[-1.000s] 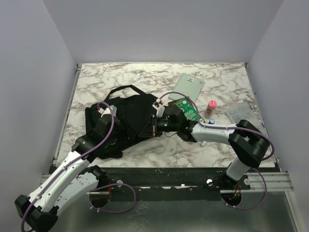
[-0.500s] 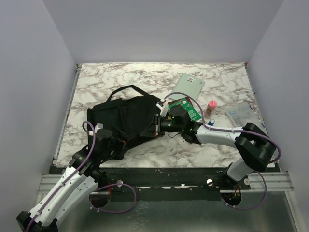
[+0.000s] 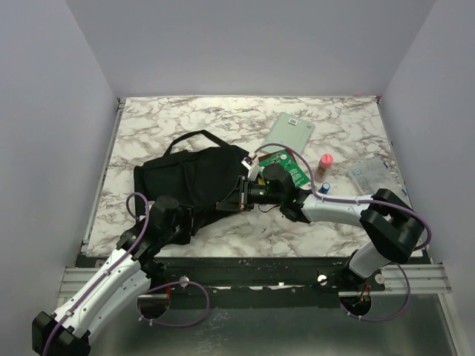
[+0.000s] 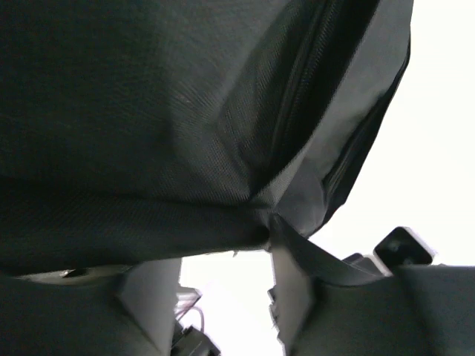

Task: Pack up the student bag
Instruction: Unzip the student bag at the center of the board.

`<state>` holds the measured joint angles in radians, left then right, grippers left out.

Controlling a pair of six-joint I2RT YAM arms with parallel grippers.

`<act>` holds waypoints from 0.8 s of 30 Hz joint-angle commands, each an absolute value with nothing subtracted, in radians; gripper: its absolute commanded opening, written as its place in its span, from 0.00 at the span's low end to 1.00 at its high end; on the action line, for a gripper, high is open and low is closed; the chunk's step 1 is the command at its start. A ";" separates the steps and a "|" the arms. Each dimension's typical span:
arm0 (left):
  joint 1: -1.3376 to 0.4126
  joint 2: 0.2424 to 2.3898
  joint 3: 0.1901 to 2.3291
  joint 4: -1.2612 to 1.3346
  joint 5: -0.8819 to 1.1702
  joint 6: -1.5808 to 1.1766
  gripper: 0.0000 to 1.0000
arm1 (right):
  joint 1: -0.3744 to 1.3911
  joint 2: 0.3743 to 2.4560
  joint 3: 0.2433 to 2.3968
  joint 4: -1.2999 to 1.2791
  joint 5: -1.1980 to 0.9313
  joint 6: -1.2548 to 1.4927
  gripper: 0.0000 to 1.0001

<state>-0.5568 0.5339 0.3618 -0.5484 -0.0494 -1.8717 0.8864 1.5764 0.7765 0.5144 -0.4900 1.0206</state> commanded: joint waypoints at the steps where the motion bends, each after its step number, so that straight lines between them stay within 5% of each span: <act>1: -0.517 0.559 0.349 -0.540 -0.216 -1.830 0.36 | 0.885 1.544 0.760 0.534 -0.508 0.981 0.01; 4: -0.476 0.536 0.344 -0.576 -0.288 -1.724 0.12 | 0.884 1.504 0.764 0.399 -0.434 0.884 0.01; 7: -0.448 0.506 0.329 -0.610 -0.336 -1.635 0.00 | 0.846 1.447 0.786 0.191 -0.303 0.736 0.01; 13: -0.374 0.438 0.296 -0.621 -0.320 -1.429 0.00 | 0.681 1.358 0.779 0.021 -0.209 0.538 0.01; 19: -0.367 0.432 0.323 -0.621 -0.256 -1.269 0.00 | 0.683 1.387 0.776 0.071 -0.373 0.495 0.01; 20: -0.367 0.435 0.339 -0.621 -0.227 -1.230 0.04 | 0.683 1.387 0.771 0.083 -0.388 0.497 0.01; 24: -0.365 0.458 0.401 -0.602 -0.075 -1.130 0.53 | 0.685 1.385 0.752 0.146 -0.478 0.519 0.01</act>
